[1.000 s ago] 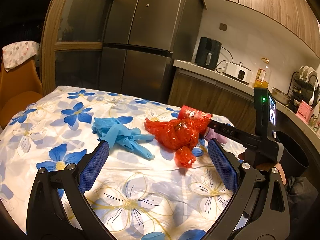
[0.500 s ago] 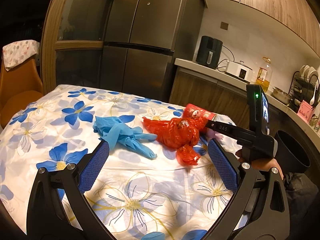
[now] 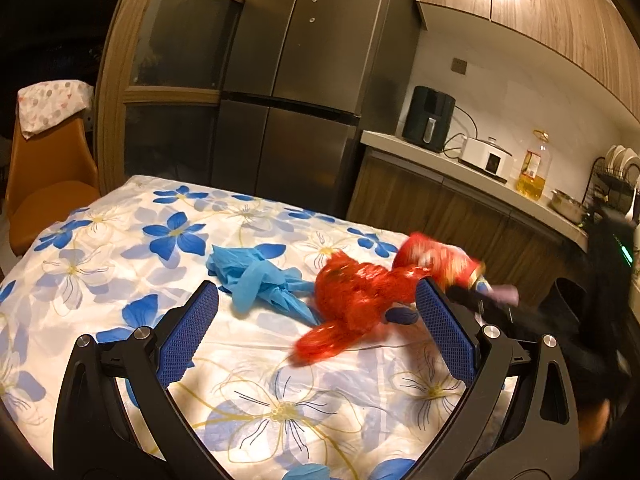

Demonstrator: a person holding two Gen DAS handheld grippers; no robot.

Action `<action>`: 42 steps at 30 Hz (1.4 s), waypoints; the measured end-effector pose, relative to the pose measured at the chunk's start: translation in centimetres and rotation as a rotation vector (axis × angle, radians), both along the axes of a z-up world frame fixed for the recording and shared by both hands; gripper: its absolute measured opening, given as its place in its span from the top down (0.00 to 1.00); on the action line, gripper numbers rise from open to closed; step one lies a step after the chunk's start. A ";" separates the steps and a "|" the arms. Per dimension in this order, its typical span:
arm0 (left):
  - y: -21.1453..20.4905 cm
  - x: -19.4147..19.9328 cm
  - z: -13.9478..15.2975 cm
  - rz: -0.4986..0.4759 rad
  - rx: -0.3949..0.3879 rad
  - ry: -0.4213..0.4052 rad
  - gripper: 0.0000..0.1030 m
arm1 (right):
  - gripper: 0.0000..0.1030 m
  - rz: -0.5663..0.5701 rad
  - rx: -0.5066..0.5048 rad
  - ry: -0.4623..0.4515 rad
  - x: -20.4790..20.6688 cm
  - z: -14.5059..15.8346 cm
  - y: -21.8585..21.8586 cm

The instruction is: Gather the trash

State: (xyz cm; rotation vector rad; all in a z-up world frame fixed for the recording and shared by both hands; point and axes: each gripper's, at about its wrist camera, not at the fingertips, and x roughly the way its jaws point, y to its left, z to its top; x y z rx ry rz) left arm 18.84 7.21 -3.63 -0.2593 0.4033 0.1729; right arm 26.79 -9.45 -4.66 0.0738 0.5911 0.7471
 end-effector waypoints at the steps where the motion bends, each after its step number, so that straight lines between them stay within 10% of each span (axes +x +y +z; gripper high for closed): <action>1: -0.1 -0.1 0.0 -0.003 0.000 -0.001 0.06 | 0.96 0.015 -0.004 -0.003 -1.2 -0.2 0.1; 4: -0.5 -0.7 0.0 -0.010 0.010 0.004 0.06 | 0.88 0.012 -0.046 -0.009 -4.0 -0.9 -0.1; 6: -0.7 -1.1 -0.2 -0.013 0.004 0.010 0.06 | 0.47 -0.021 -0.066 -0.011 -5.3 -1.3 -0.7; 7: -0.7 -1.4 -0.3 -0.014 0.001 0.014 0.06 | 0.43 -0.037 -0.060 -0.020 -6.0 -1.3 -1.2; 28: -6.7 0.0 -4.0 -0.172 0.082 0.096 0.09 | 0.49 -0.264 -0.019 0.025 -9.2 -3.1 -8.5; 42: -7.9 2.6 -5.9 -0.227 0.063 0.202 0.52 | 0.67 -0.202 -0.070 0.059 -7.0 -4.5 -6.3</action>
